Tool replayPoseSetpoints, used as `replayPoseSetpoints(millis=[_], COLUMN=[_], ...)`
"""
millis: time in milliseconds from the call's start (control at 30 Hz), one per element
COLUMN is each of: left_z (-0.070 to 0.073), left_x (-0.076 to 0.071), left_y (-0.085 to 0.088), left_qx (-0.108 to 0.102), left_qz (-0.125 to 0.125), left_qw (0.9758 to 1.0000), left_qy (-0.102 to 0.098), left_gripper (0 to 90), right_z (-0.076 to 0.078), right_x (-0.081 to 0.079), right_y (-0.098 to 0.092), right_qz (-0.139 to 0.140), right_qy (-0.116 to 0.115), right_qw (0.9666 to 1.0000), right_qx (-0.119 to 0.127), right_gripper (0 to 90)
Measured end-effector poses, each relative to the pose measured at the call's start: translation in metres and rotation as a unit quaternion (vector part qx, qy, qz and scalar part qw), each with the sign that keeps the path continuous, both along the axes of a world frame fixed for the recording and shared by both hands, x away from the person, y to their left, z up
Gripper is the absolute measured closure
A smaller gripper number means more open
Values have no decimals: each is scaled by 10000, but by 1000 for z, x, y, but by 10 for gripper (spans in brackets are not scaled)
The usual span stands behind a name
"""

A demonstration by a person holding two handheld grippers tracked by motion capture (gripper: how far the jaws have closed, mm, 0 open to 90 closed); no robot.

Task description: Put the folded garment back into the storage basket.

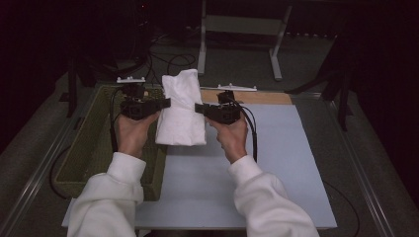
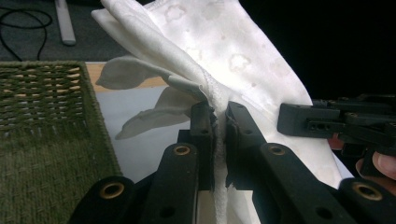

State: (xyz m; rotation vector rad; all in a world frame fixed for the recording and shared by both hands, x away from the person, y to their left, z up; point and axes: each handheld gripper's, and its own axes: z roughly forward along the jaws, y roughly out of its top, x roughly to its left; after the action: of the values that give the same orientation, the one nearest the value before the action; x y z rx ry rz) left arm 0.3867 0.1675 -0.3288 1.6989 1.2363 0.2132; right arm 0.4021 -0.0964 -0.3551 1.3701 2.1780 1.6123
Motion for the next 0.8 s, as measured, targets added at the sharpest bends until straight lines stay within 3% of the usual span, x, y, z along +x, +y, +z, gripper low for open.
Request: replayPoseSetpoints(millis=[367,800], left_z=[1,-2], left_x=[-2,-5], left_y=[14,29], left_qx=[9,0], left_qz=[98,201], left_qw=[9999,9998], left_qy=[-54,-64], left_gripper=[833,832], right_z=[0,-5], right_x=[-1,-1], right_y=[18,33], right_qz=[26,42], right_qy=[-60,-77], right_qw=[10000,9999], right_qx=[-65,50], right_gripper=[798,798])
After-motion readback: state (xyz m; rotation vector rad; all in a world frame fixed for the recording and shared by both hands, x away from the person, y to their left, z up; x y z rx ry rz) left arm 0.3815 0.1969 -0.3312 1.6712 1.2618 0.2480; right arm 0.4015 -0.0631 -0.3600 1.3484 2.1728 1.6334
